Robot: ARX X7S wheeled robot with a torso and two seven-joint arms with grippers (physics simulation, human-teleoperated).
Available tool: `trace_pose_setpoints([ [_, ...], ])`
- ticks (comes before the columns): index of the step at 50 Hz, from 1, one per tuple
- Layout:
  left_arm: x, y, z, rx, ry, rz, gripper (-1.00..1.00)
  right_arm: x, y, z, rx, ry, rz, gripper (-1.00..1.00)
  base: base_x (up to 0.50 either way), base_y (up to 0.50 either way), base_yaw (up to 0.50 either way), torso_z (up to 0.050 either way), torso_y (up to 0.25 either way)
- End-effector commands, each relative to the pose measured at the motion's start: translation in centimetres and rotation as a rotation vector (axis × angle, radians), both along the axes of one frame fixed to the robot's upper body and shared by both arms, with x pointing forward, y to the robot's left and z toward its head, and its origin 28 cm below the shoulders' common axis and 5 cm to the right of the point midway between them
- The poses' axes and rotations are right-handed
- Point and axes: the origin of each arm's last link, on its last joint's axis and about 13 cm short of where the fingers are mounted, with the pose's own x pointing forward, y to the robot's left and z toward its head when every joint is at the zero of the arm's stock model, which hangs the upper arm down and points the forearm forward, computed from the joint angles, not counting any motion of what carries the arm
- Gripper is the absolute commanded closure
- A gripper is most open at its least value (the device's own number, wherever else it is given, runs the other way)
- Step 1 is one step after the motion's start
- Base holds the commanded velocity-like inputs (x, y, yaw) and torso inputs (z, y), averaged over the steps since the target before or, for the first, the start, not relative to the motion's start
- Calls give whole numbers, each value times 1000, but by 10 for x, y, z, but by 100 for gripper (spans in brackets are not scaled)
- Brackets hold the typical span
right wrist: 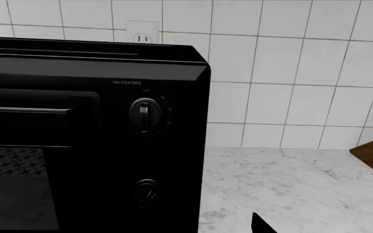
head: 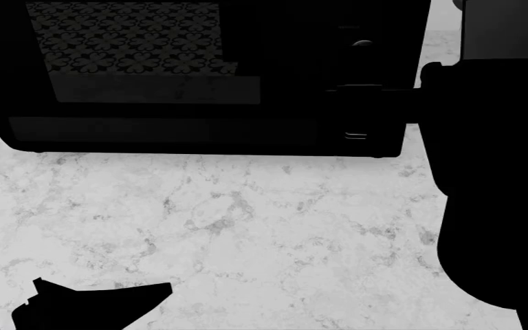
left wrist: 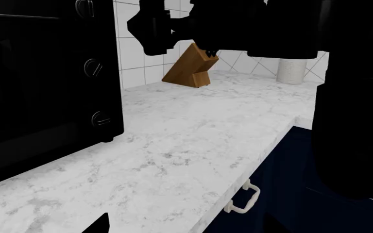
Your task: Decrease the toaster oven temperature.
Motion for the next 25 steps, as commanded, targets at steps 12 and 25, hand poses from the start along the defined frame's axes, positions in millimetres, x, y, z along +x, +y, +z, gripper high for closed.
trace_pose_setpoints([
  [12,-3,0,-2,10,-2,-5,-100,30,-6,6,79,41,0,-100,0,0,0,0,0],
  [25,-3,0,-3,15,-7,-6,-100,49,-10,12,110,46,-17,-100,0,0,0,0,0],
])
